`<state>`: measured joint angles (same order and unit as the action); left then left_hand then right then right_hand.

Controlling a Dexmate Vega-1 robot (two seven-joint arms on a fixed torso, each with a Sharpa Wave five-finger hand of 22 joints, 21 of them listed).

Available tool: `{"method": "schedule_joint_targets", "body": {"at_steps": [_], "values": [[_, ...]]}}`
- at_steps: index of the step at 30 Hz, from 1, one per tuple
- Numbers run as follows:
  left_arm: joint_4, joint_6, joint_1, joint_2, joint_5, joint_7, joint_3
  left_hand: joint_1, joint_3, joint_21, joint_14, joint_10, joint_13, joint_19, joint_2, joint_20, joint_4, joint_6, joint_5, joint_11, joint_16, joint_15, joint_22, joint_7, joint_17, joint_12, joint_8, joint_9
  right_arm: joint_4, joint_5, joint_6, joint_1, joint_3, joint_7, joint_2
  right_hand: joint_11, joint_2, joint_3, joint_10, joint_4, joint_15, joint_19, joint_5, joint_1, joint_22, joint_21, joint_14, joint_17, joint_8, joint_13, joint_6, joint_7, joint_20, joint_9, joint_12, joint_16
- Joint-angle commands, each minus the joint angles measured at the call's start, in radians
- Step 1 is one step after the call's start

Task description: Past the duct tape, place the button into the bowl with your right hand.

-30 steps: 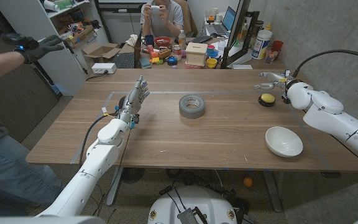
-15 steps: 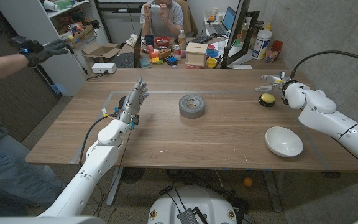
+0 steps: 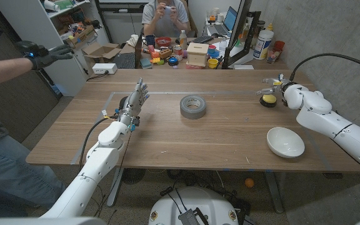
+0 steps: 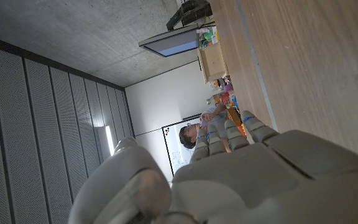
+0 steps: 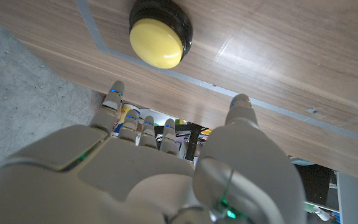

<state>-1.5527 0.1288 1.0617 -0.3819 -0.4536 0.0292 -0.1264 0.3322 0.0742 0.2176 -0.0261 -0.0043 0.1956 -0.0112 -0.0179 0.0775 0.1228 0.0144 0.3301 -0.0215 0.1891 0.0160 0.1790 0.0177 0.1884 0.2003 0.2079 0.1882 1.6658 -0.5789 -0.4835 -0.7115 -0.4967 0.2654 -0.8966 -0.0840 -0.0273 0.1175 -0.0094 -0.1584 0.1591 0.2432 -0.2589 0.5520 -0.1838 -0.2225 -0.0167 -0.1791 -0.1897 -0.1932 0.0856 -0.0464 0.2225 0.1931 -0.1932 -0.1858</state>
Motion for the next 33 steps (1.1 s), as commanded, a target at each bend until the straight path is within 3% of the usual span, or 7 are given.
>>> {"method": "schedule_joint_targets", "body": {"at_steps": [1, 17, 33], "values": [[-0.013, -0.01, 0.005, -0.006, 0.008, -0.008, 0.002, 0.004, -0.006, -0.006, -0.002, 0.005, 0.002, 0.002, 0.008, 0.01, 0.002, -0.001, 0.003, -0.005, 0.004, 0.006, 0.005, -0.005, 0.003, 0.01, 0.001, 0.006, -0.064, -0.019, 0.004, 0.022, -0.017, 0.01, 0.033, -0.005, -0.002, -0.006, 0.001, 0.0, 0.001, 0.015, -0.009, 0.009, -0.004, -0.007, -0.011, -0.003, -0.004, -0.005, 0.0, 0.0, -0.004, 0.005, -0.009, -0.007], [-0.032, -0.04, 0.011, -0.017, 0.019, -0.016, 0.003, 0.005, -0.009, -0.007, -0.002, 0.006, 0.003, 0.002, 0.01, 0.012, 0.001, 0.004, 0.004, -0.004, 0.004, 0.007, 0.006, 0.0, 0.003, 0.011, 0.002, 0.006, -0.162, -0.022, 0.009, 0.061, -0.047, 0.003, 0.071, -0.004, -0.008, -0.01, 0.008, 0.005, -0.006, 0.031, -0.014, 0.011, -0.004, -0.009, -0.021, -0.004, -0.007, -0.005, 0.001, -0.003, -0.004, 0.006, -0.015, -0.01], [-0.04, -0.07, 0.008, -0.014, 0.029, -0.022, 0.001, 0.005, -0.013, -0.008, 0.001, 0.01, 0.003, 0.001, 0.012, 0.012, 0.001, 0.012, 0.005, -0.004, 0.005, 0.01, 0.006, 0.003, 0.003, 0.012, 0.004, 0.006, -0.225, -0.012, 0.026, 0.061, -0.052, -0.077, 0.099, 0.0, -0.012, -0.014, 0.026, 0.01, -0.019, 0.057, -0.022, 0.013, -0.005, -0.013, -0.038, -0.005, -0.018, -0.006, 0.026, -0.01, -0.005, 0.007, -0.025, -0.013]]}}
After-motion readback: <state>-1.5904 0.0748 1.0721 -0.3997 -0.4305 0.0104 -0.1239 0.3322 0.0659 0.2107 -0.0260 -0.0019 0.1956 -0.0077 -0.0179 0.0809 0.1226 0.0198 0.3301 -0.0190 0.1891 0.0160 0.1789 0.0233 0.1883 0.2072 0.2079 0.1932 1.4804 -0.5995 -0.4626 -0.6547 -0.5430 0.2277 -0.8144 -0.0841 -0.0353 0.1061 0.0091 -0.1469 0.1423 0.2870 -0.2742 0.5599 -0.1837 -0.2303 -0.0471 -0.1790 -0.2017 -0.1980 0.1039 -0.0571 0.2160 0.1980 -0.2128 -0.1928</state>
